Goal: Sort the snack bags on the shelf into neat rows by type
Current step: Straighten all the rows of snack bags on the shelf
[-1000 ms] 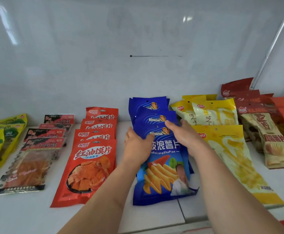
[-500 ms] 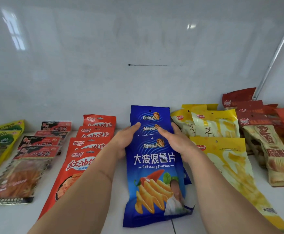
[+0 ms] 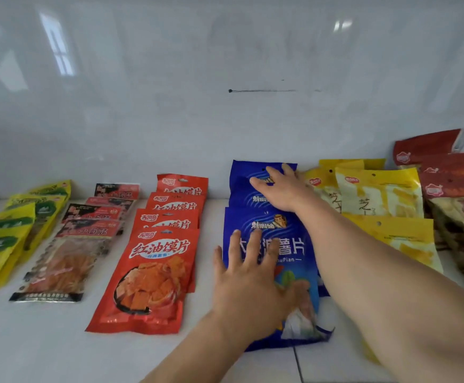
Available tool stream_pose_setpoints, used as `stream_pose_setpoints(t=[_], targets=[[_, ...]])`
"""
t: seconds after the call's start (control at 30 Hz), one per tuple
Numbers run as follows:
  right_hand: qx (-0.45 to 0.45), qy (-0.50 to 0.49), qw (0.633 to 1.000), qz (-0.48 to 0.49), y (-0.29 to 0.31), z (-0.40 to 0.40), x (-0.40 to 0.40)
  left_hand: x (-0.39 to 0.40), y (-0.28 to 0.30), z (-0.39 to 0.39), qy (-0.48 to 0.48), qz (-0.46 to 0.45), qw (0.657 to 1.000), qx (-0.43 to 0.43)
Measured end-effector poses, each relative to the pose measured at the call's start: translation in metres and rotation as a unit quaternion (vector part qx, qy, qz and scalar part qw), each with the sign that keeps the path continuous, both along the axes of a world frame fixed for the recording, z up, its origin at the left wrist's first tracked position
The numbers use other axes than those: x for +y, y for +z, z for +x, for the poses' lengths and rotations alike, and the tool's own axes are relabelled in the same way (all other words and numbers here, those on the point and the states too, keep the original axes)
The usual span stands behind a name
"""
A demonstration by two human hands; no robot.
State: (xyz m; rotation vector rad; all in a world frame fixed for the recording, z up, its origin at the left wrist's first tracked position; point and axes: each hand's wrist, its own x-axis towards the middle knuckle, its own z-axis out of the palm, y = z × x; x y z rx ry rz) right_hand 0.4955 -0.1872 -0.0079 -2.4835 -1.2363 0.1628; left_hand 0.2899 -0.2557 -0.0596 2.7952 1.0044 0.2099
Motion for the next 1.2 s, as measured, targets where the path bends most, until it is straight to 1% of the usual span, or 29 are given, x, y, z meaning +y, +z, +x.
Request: stream_pose_setpoints(t=[0.13,0.3,0.47,0.53,0.77,0.97,1.07,1.2], targets=[[0.026,0.006,0.999,-0.025,-0.008,0.005,0.012,0.003,-0.002,0.004,-0.006,0.019,1.000,0.008],[0.028,0.032,0.998,-0.037,-0.008,0.004,0.021,0.015,-0.003,0.012,-0.018,0.060,0.998,-0.007],[0.010,0.056,0.997,-0.059,-0.017,0.009,0.023,0.021,-0.003,0.015,-0.014,-0.005,1.000,0.018],[0.012,0.044,0.997,-0.055,-0.023,0.010,0.023,0.022,-0.004,0.017,-0.011,-0.021,1.000,0.018],[0.019,0.046,0.997,-0.057,-0.037,0.008,0.023,0.023,-0.009,0.017,-0.014,-0.039,0.999,-0.003],[0.023,0.029,0.997,-0.063,-0.036,0.003,0.019,0.023,-0.007,0.015,-0.018,-0.044,0.999,-0.005],[-0.010,0.020,0.999,-0.027,-0.028,-0.004,0.010,0.024,-0.003,0.014,-0.027,-0.050,0.998,0.002],[-0.057,0.019,0.995,0.075,-0.013,-0.011,-0.015,0.027,0.002,0.014,-0.023,-0.064,0.998,0.017]])
